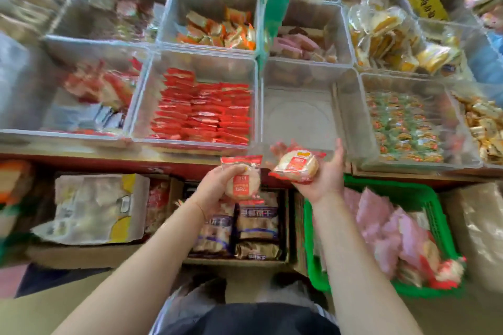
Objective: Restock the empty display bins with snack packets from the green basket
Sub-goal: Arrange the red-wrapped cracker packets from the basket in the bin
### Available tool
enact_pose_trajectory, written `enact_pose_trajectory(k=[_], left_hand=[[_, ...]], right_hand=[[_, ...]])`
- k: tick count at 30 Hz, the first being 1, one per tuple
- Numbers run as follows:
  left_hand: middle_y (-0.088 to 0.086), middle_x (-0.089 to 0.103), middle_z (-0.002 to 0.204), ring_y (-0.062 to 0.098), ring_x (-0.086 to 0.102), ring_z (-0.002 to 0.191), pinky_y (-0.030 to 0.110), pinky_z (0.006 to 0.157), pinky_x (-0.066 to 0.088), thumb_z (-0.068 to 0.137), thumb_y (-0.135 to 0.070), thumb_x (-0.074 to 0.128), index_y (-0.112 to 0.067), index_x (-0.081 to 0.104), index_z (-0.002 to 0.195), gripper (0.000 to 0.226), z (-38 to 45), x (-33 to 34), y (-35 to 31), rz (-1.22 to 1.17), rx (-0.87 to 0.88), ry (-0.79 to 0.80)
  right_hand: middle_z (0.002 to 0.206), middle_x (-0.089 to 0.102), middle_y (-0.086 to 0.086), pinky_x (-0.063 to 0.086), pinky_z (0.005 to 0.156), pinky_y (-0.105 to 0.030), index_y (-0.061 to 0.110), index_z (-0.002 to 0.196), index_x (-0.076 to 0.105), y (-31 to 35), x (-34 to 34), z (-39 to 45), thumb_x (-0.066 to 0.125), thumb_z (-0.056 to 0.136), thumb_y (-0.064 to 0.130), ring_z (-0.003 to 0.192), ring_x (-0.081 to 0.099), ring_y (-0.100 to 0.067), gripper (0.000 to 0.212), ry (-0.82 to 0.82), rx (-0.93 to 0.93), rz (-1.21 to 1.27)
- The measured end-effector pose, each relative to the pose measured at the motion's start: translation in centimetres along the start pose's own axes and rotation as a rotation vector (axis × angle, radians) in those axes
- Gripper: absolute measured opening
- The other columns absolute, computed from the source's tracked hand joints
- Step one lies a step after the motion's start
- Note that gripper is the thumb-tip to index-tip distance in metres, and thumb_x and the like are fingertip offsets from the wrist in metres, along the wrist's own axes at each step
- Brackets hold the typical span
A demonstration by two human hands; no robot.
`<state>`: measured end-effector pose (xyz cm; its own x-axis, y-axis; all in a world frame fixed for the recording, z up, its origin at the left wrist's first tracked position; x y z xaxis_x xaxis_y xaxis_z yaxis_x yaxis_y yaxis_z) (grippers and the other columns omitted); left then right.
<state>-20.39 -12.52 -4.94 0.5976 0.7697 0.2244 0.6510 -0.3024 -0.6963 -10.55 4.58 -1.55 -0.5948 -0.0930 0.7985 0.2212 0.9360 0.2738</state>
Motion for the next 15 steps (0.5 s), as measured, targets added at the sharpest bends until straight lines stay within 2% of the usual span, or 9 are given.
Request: enact_pose_trajectory(k=[2,4,5,7,8,10,12,15], left_hand=[[0.011,0.068,0.095,0.023,0.065,0.072,0.028,0.056,0.046,0.091,-0.030,0.064,-0.008,0.065,0.118,0.035,-0.3,-4.3,-2.7,-0.033,0.034,-0.006],[0.011,0.070,0.101,0.023,0.069,0.079,0.030,0.061,0.054,0.089,-0.026,0.066,-0.009,0.062,0.122,0.037,-0.5,-7.7,-5.6,-0.106,0.078,-0.002],[0.011,0.071,0.096,0.021,0.070,0.076,0.030,0.059,0.056,0.084,-0.022,0.070,-0.008,0.062,0.119,0.039,-0.5,-9.3,-6.9,-0.143,0.105,-0.010],[0.006,0.063,0.075,0.010,0.062,0.054,0.022,0.044,0.048,0.070,-0.013,0.074,-0.007,0.060,0.106,0.039,-0.2,-12.1,-9.4,-0.173,0.164,-0.056],[0.004,0.059,0.070,0.008,0.058,0.048,0.020,0.040,0.045,0.072,-0.007,0.073,-0.008,0.057,0.104,0.036,0.0,-13.3,-10.5,-0.166,0.190,-0.079],[0.005,0.063,0.073,0.011,0.062,0.055,0.023,0.043,0.050,0.082,0.006,0.065,-0.006,0.058,0.105,0.027,0.5,-15.2,-12.4,-0.116,0.228,-0.111],[0.006,0.065,0.081,0.011,0.064,0.064,0.021,0.049,0.051,0.081,0.009,0.069,-0.003,0.061,0.110,0.032,1.2,-16.9,-14.2,-0.002,0.284,-0.165],[0.000,0.064,0.083,0.009,0.060,0.069,0.016,0.055,0.048,0.073,-0.004,0.083,-0.008,0.065,0.108,0.040,3.0,-19.0,-16.9,0.225,0.398,-0.271]], right_hand=[[0.125,0.052,-0.031,0.048,0.096,-0.060,-0.002,0.125,0.049,-3.3,3.6,1.2,0.056,0.083,0.049,0.124,0.053,-0.045,0.066,0.003,0.021,-0.064],[0.124,0.052,-0.035,0.058,0.080,-0.050,-0.005,0.129,0.045,-6.1,6.4,2.3,0.051,0.085,0.022,0.110,0.062,-0.044,0.052,-0.025,0.021,-0.156],[0.120,0.055,-0.036,0.060,0.075,-0.047,-0.008,0.124,0.048,-7.4,7.5,2.9,0.051,0.083,0.012,0.101,0.066,-0.044,0.046,-0.053,0.014,-0.188],[0.108,0.063,-0.034,0.061,0.076,-0.048,-0.006,0.115,0.054,-9.7,8.9,4.0,0.049,0.082,0.002,0.090,0.070,-0.044,0.034,-0.126,0.000,-0.227],[0.102,0.066,-0.030,0.060,0.078,-0.048,-0.003,0.113,0.056,-10.6,9.2,4.5,0.049,0.086,0.001,0.087,0.071,-0.043,0.028,-0.171,-0.010,-0.237],[0.095,0.069,-0.023,0.059,0.080,-0.045,0.001,0.113,0.059,-11.8,9.7,5.4,0.050,0.091,0.007,0.082,0.070,-0.036,0.025,-0.236,-0.010,-0.251],[0.093,0.069,-0.015,0.053,0.068,-0.035,0.005,0.118,0.061,-12.3,9.9,6.1,0.054,0.091,0.018,0.073,0.064,-0.025,0.030,-0.283,0.002,-0.357],[0.095,0.069,-0.007,0.037,0.051,-0.025,0.012,0.117,0.063,-12.0,10.2,7.3,0.066,0.090,0.023,0.068,0.058,-0.016,0.030,-0.351,-0.082,-0.570]])
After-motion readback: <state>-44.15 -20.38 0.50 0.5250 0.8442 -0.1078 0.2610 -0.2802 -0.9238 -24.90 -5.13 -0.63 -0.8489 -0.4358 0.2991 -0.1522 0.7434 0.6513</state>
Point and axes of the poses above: each hand's wrist, its own z-axis towards the middle knuckle, its own x-axis out of the palm, y = z × x, the point moved 6 cm from there along z, towards the middle knuckle
